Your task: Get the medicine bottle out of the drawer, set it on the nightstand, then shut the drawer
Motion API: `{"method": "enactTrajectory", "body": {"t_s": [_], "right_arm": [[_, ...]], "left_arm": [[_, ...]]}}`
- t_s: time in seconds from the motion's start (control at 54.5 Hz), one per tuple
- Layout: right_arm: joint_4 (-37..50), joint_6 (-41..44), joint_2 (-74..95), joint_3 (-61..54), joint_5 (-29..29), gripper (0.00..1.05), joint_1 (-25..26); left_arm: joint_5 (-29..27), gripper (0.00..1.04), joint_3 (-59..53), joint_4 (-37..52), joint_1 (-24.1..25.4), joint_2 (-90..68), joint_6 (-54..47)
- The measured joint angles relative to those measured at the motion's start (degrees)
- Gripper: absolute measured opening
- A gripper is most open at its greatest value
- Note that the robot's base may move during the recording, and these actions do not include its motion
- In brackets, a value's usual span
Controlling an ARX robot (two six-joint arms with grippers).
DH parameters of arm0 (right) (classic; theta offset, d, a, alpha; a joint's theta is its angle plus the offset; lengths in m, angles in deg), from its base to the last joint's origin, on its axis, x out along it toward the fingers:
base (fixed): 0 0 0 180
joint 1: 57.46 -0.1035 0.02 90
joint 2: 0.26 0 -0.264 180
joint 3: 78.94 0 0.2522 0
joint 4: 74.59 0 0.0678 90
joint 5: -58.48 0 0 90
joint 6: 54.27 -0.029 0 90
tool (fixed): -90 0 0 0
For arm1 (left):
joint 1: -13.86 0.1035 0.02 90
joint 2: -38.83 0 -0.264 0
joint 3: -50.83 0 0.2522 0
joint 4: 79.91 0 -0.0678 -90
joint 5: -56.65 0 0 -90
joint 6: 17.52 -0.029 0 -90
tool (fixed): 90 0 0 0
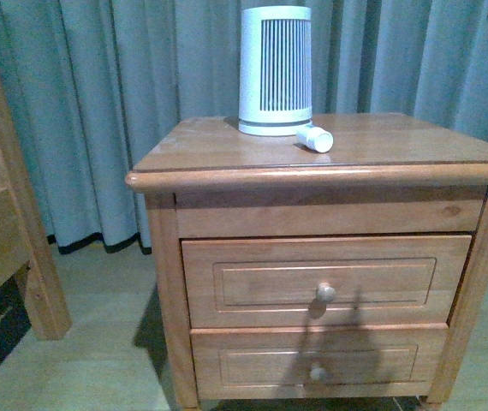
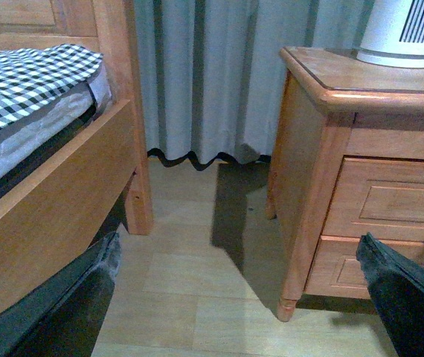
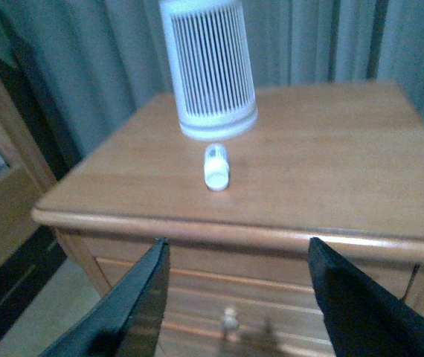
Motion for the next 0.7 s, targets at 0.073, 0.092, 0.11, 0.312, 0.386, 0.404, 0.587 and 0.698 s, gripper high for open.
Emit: {"method": "enactTrajectory", "body": {"t_s": [0.073,0.092,0.11,0.312,0.386,0.404,0.587,0.698], "right_arm": [[-7.17,3.30,-8.79,-1.38,9.07,0.56,-1.57],[-9.38,4.04,-11.54,-2.45,11.30,0.53,-1.88],[-11.34,4.66,-14.23,-3.76,13.03,0.50,-2.01],[-25.99,7.28,-48.02,-23.65,7.37,0.04,5.68],[-23.21,7.52,-55.12,-30.91,6.78,0.03,6.47],[-22.88,7.52,-56.15,-32.50,6.78,0.03,6.49],[-22.12,7.56,-61.72,-40.48,6.69,0.03,6.73],[-21.94,7.54,-62.20,-40.48,6.62,0.03,6.73]], "left_arm": [[0.00,0.98,0.00,0.00,0.00,0.00,0.00],[0.00,0.98,0.00,0.00,0.00,0.00,0.00],[0.00,0.98,0.00,0.00,0.00,0.00,0.02],[0.00,0.98,0.00,0.00,0.00,0.00,0.00],[0.07,0.98,0.00,0.00,-0.02,0.00,0.00],[0.04,0.98,0.00,0.00,-0.02,0.00,0.00],[0.04,0.98,0.00,0.00,-0.02,0.00,0.00],[0.00,0.98,0.00,-0.02,0.00,0.00,0.00]]}}
